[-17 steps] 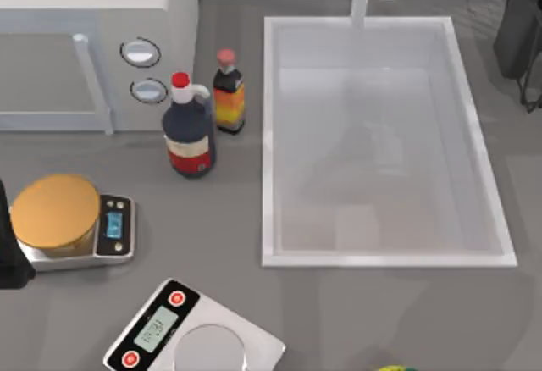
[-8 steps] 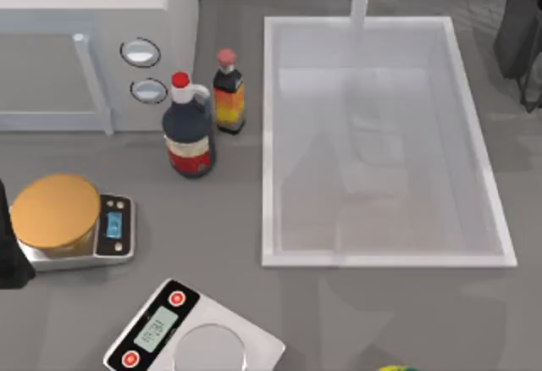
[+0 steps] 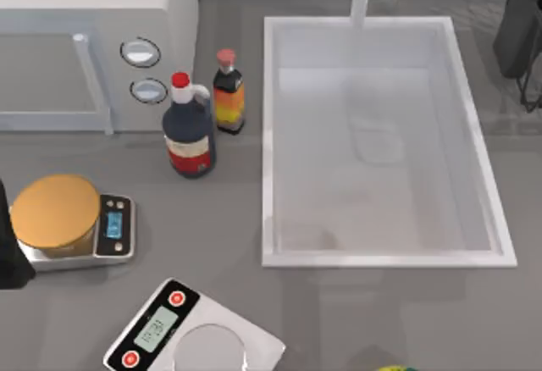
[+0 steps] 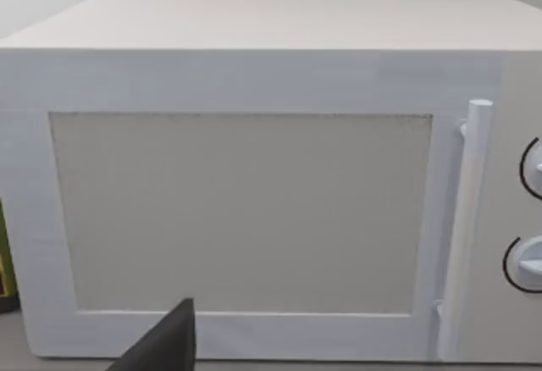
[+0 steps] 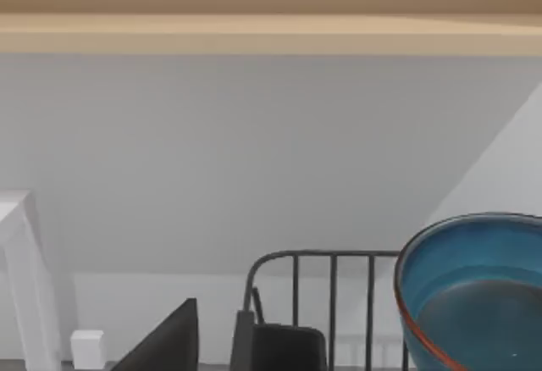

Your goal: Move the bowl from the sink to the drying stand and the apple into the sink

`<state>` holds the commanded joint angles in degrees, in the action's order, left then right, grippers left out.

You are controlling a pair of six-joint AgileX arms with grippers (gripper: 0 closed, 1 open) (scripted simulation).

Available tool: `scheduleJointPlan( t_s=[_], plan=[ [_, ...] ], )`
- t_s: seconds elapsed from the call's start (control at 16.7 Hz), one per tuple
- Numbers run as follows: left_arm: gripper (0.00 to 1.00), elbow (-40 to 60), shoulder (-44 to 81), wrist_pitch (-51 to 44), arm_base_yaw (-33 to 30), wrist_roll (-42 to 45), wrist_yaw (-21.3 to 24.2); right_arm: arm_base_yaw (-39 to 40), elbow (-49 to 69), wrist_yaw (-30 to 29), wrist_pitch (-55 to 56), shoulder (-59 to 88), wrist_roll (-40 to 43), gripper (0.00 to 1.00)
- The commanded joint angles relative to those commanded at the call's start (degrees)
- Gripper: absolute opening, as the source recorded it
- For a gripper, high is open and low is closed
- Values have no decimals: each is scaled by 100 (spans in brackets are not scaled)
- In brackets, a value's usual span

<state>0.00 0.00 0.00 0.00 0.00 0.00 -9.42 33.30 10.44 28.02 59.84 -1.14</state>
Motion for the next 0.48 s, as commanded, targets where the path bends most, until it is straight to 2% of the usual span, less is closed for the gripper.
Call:
scheduleJointPlan(
  t_s=[0.48],
  plan=[
    [100, 0, 0, 0, 0, 0, 0, 716, -2226, -632, -1868, -4302, 14, 100]
  ],
)
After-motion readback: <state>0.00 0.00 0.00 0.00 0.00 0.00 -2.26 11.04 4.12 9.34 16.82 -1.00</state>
